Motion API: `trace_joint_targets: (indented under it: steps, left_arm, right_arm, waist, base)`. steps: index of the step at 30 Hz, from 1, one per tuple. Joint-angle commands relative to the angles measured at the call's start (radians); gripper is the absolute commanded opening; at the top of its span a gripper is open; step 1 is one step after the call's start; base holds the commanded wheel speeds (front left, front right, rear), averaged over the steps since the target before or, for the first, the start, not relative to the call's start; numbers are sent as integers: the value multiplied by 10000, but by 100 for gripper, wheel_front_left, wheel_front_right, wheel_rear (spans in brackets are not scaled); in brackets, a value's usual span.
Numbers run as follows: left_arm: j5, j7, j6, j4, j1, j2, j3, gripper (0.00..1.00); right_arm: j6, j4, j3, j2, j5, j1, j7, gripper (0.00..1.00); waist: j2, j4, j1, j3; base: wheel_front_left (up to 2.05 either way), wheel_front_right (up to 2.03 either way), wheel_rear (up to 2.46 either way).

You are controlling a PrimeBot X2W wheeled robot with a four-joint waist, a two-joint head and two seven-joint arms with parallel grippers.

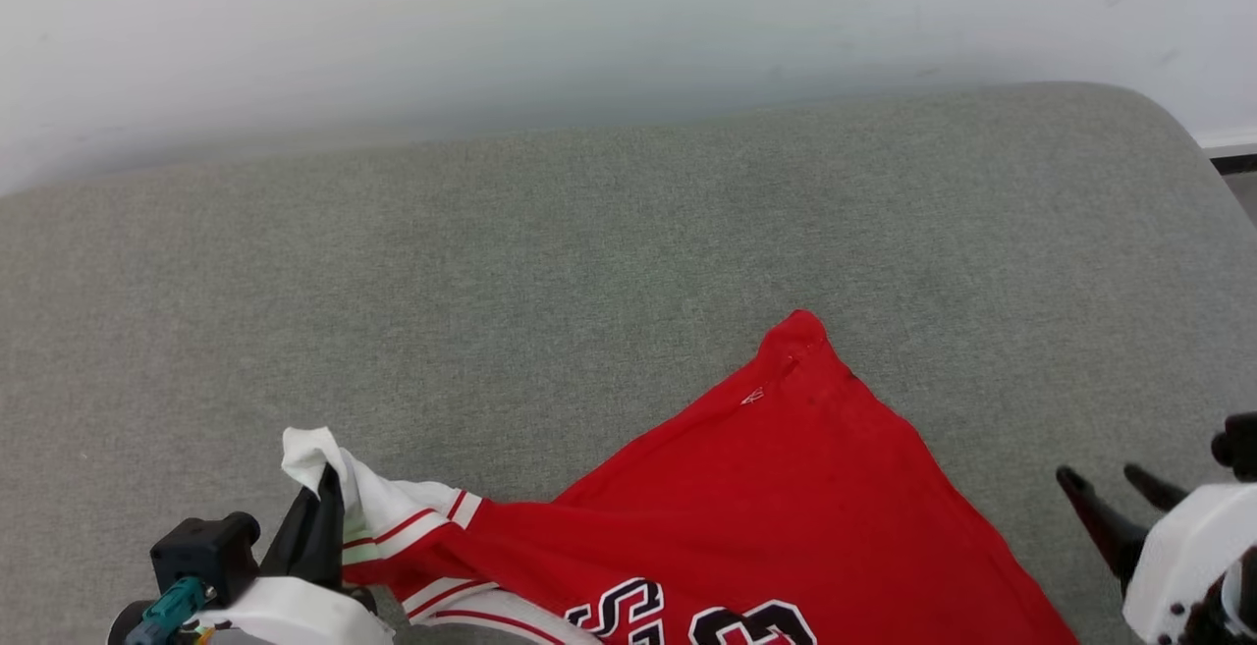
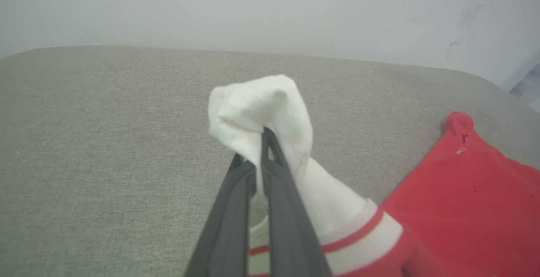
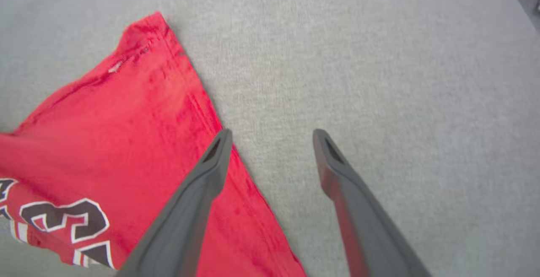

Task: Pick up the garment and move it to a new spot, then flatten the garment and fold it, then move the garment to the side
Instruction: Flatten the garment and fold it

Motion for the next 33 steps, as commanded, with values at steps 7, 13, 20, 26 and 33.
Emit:
trace_joint_targets:
  steps: [7,13,20,26,33]
  left_arm:
    - [147,-96,-220,-107,-854,8,-235,0]
    - [216,-118,-433,-34,-1494,-59,-460,0]
    - [292,-276,-657,148,-2318,-245,-742,0]
    - [325,-511,-927,501,-3028,-474,-1035,0]
    - [224,-792,-1081,951,-3274,-648,-1111,0]
  right_arm:
    - [-5,986,700,134,216,-1777,-2960,100]
    - [-4,1893,1478,-105,538,-2888,-2156,100]
    - [-4,2814,2221,-172,643,-4830,419,100]
    - [-4,3617,2615,-205,117,-5996,1312,100]
    - [-5,5121,2916,93,159,-5860,2491,100]
  waist:
    - [0,485,2,739]
    - [0,965,2,1350]
    - [0,1663,2,2176]
    - [0,2231,2,2707]
    - [0,2454,2,2837]
  base:
    - [0,0,0]
    - [0,0,0]
    - [0,0,0]
    - [0,0,0]
    - [0,0,0]
